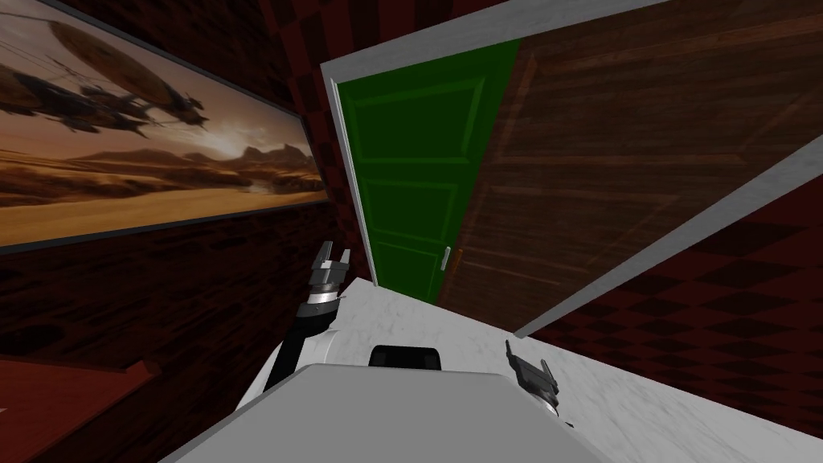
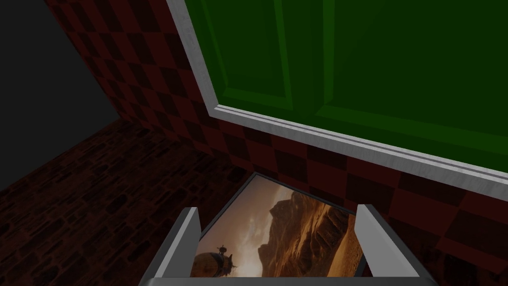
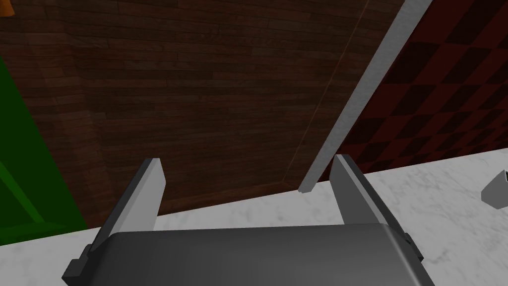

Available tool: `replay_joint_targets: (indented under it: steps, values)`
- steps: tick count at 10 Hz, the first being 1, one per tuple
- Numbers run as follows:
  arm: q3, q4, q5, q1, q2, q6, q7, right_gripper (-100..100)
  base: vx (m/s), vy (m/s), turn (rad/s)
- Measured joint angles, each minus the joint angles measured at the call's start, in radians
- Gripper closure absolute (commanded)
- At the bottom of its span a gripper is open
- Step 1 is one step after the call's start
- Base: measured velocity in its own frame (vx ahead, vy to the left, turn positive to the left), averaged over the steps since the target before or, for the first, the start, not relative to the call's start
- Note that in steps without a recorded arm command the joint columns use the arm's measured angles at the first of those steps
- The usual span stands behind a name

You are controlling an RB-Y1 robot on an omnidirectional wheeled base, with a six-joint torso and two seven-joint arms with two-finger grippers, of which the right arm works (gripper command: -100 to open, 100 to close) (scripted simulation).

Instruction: Pull the door open

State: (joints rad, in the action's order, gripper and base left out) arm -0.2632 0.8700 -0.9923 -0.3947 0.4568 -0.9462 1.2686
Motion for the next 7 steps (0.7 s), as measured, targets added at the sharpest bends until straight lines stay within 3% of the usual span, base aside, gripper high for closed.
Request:
replay_joint_targets:
  steps: [2,4,7]
  values:
    - [0.022,-0.025,-0.011,-0.008,0.023,0.007,0.015,-100,0.163,-0.037,0.052]
    - [0.027,-0.002,-0.013,-0.008,0.024,0.013,0.012,-100,0.181,-0.028,0.101]
    - [0.018,0.007,-0.006,0.031,0.02,0.018,0.022,-100,0.172,-0.044,0.108]
